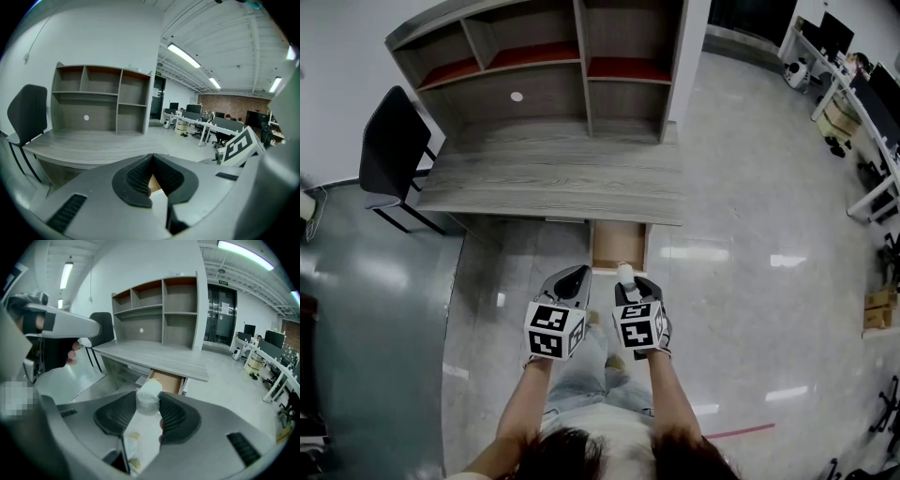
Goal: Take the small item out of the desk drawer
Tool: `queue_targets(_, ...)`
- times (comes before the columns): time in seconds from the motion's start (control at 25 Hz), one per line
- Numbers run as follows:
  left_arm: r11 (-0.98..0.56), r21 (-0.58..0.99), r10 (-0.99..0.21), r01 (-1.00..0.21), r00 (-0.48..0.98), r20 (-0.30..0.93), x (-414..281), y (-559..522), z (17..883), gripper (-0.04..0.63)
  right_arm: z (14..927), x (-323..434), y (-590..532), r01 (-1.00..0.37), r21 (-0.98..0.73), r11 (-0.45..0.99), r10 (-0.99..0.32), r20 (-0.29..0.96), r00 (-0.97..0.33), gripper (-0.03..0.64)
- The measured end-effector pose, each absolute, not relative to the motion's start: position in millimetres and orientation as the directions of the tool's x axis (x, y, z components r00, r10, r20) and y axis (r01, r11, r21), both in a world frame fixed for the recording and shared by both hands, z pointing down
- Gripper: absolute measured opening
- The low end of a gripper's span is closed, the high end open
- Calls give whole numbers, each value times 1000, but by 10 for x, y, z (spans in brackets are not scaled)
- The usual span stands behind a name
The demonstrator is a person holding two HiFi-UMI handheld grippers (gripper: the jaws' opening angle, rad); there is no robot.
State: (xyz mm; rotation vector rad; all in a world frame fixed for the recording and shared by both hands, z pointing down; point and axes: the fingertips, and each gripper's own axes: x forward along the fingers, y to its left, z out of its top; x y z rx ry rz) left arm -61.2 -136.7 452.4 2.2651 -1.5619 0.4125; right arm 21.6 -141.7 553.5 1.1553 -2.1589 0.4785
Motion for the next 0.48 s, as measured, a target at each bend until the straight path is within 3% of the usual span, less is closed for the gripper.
queue_targets(0.48, -340, 102, -846, -935, 352, 400, -431, -1091, 4296, 16, 5032, 399, -1293, -824, 18, 566, -663, 604, -443, 170)
